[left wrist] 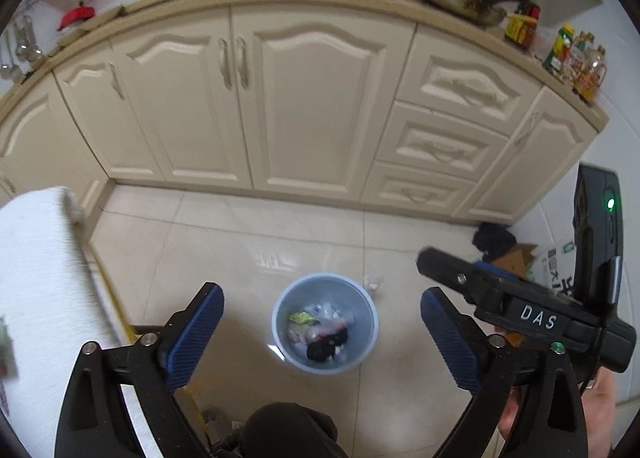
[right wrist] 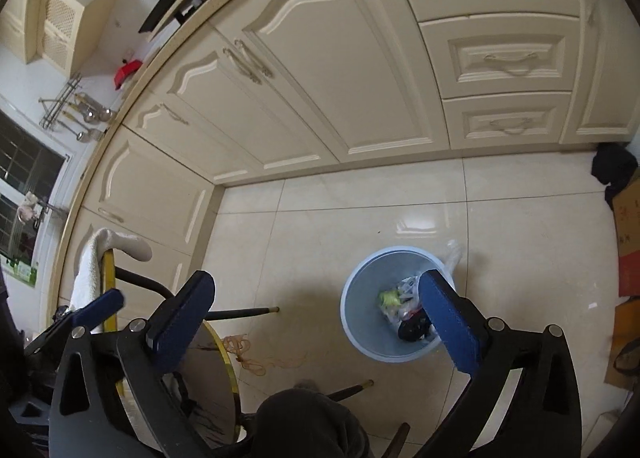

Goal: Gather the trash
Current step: 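Move both tools back over the table, then grasp a walnut with left tool while right tool grasps the red-printed rice bag, then carry the walnut and rice bag toward the blue bin, then open both tools over the blue bin to drop walnut and rice bag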

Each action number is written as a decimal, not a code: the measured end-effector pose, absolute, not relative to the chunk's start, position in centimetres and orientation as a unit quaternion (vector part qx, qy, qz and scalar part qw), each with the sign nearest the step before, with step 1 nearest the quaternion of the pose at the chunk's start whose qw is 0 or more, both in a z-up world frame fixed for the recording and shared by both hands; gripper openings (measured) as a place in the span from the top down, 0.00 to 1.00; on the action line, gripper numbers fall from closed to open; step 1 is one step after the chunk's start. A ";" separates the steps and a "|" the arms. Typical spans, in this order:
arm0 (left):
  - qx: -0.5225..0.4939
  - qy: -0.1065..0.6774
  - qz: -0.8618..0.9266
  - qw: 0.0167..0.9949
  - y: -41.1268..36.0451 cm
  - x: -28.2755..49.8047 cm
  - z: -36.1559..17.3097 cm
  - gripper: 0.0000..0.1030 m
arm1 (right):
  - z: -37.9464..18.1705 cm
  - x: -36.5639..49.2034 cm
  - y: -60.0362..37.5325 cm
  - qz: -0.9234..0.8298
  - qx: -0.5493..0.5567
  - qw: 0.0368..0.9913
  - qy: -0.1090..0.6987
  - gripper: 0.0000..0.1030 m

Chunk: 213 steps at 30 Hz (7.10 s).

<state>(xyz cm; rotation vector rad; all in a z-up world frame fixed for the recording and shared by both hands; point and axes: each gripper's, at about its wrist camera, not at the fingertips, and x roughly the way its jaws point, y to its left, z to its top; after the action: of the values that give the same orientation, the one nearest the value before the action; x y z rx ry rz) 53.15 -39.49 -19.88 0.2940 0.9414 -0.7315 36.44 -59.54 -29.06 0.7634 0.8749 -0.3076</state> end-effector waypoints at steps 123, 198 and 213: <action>-0.073 0.419 -0.110 0.898 12.7 47.1 -19.5 0.59 | -23.9 53.0 -21.2 0.153 0.128 0.851 0.485 0.27; 0.126 0.431 -0.386 0.806 -34.6 50.5 -17.7 0.59 | -26.7 36.2 -59.5 -0.072 0.346 0.850 0.390 0.35; 0.168 0.472 -0.349 0.792 -44.7 57.5 -21.8 0.02 | -33.3 37.1 -61.6 -0.108 0.407 0.799 0.430 0.10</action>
<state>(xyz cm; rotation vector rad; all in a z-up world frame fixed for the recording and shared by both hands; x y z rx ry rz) 57.51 -44.70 -21.80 0.3614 1.0154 -0.7518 37.11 -61.64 -33.29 0.8738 0.9230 -0.2313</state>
